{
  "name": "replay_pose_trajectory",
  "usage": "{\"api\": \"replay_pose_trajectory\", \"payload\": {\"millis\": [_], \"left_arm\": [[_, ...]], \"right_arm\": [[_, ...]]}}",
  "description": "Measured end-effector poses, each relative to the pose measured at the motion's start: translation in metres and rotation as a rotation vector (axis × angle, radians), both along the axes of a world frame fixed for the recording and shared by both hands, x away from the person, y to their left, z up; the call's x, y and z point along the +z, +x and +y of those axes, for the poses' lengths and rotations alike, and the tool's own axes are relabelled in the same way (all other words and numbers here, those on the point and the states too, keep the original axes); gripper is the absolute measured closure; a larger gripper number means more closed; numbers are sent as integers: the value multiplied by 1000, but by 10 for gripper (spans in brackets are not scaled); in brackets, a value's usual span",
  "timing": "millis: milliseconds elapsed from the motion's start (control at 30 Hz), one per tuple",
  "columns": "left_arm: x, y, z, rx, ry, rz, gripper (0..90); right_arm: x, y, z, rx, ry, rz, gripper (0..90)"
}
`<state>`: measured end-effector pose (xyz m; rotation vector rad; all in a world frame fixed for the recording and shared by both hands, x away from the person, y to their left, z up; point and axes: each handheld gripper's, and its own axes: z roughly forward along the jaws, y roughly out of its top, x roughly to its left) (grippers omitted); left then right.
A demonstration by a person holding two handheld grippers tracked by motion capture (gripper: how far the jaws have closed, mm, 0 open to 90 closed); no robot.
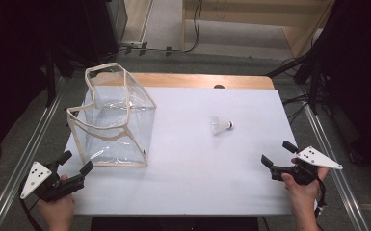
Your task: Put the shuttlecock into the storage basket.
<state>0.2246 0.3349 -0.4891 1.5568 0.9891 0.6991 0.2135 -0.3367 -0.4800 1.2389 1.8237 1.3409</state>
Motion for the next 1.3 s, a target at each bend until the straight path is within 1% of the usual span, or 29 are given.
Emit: {"api": "replay_pose_trajectory", "payload": {"millis": [33,67,100,167,233,367,433,467,500,533,600,667,833,933,967,1000,1033,1067,1100,1167,1200,1267,1300], "left_arm": [[0,0,0,1,2,0,138],[0,0,0,1,2,0,138],[0,0,0,1,4,0,138],[0,0,0,0,5,-1,138],[0,0,0,0,5,-1,138],[0,-1,0,2,4,0,138],[0,-1,0,2,6,0,138],[0,0,0,1,7,-1,138],[0,0,0,0,9,-1,138],[0,-1,-1,1,10,0,138],[0,-1,0,1,8,-2,137],[0,-1,1,2,3,0,137],[0,-1,0,3,6,0,138],[0,-1,0,2,3,1,138],[0,-1,1,3,1,0,138],[0,-1,1,3,1,0,138],[0,-1,1,2,1,1,138],[0,-1,1,2,0,1,138],[0,-1,1,2,1,1,138],[0,-1,1,3,1,1,138],[0,-1,1,3,1,1,138],[0,-1,1,3,-1,1,138],[0,-1,1,3,-1,1,137]], "right_arm": [[4,5,2,-6,2,-5,111],[6,9,3,7,2,-1,120],[9,14,5,21,-9,5,136],[14,24,10,32,-35,-1,163],[18,33,14,48,-37,-1,189],[24,53,23,39,-32,21,222],[25,61,26,30,-39,26,234],[25,61,26,30,-39,26,234],[26,69,30,33,-34,35,252],[27,73,31,31,-34,41,255],[28,76,33,36,-30,46,262],[31,85,39,42,-44,54,281],[36,99,47,53,-61,70,341],[36,106,52,71,-70,86,422],[35,109,53,76,-78,92,470],[34,112,54,73,-84,109,524],[33,115,56,77,-92,121,555],[33,115,56,77,-92,121,555],[30,122,58,91,-107,142,672],[25,129,59,96,-112,166,742],[23,133,60,92,-126,178,791],[18,140,60,87,-133,212,867],[13,145,60,80,-137,238,878]]}}
